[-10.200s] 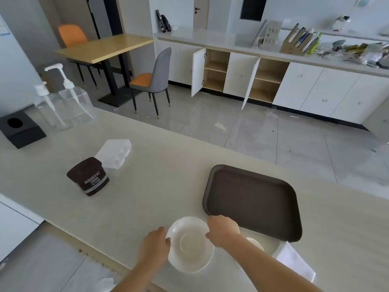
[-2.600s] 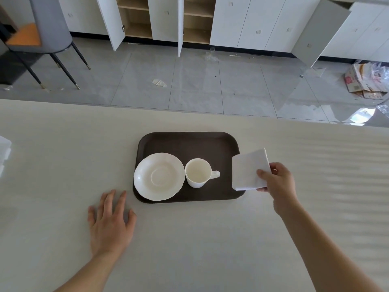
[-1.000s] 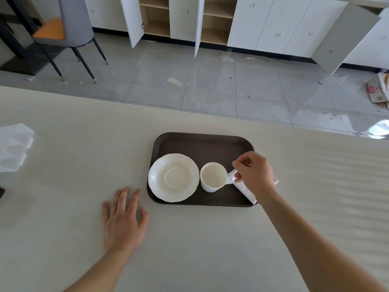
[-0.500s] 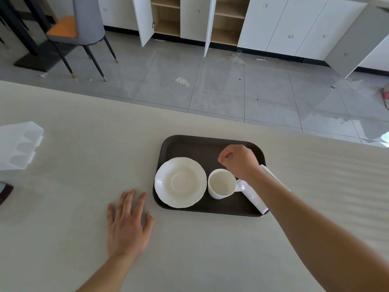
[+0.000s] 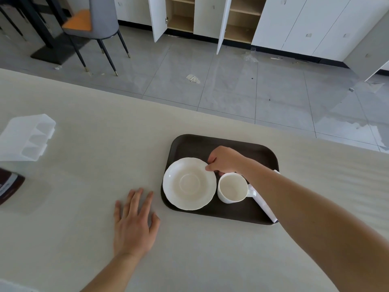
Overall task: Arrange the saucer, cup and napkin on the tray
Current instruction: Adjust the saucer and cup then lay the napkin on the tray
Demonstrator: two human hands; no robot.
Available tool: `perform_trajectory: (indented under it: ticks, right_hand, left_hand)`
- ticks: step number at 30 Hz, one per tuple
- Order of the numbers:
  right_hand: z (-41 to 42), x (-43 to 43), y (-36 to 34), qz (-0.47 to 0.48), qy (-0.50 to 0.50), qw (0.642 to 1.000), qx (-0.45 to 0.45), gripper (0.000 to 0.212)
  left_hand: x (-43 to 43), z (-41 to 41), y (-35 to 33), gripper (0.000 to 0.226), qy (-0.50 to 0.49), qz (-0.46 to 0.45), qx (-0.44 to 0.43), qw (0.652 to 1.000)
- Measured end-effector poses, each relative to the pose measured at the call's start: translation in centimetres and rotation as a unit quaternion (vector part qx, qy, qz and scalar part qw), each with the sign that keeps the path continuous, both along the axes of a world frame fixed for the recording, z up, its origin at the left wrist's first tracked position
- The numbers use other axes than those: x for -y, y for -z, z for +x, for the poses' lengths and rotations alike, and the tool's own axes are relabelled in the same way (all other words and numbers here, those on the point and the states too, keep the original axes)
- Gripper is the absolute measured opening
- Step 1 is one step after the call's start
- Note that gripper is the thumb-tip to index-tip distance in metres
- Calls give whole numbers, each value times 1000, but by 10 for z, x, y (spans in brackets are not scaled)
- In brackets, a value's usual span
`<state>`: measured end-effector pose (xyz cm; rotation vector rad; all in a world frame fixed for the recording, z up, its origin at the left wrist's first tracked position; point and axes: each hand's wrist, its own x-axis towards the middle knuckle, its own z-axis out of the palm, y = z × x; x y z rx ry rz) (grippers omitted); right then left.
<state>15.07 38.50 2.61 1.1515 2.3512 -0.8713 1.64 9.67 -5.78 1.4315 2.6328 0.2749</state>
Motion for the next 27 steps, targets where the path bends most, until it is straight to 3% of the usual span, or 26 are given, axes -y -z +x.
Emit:
perform_trajectory:
  ticks: [10,21,27]
  right_hand:
    - [-13,-7,18,-19,33,998,-40,8]
    - [-11,-27,34,-26,171,980,-95,14]
    - [-14,-32,37,-43,240,961,-127,2]
  left_hand:
    - [0,-1,0,57,3,-11,1,1000]
    - [1,-4,7,56,8,-24,-2,1000]
    - [2,-4,7,56,7,-22,-3,1000]
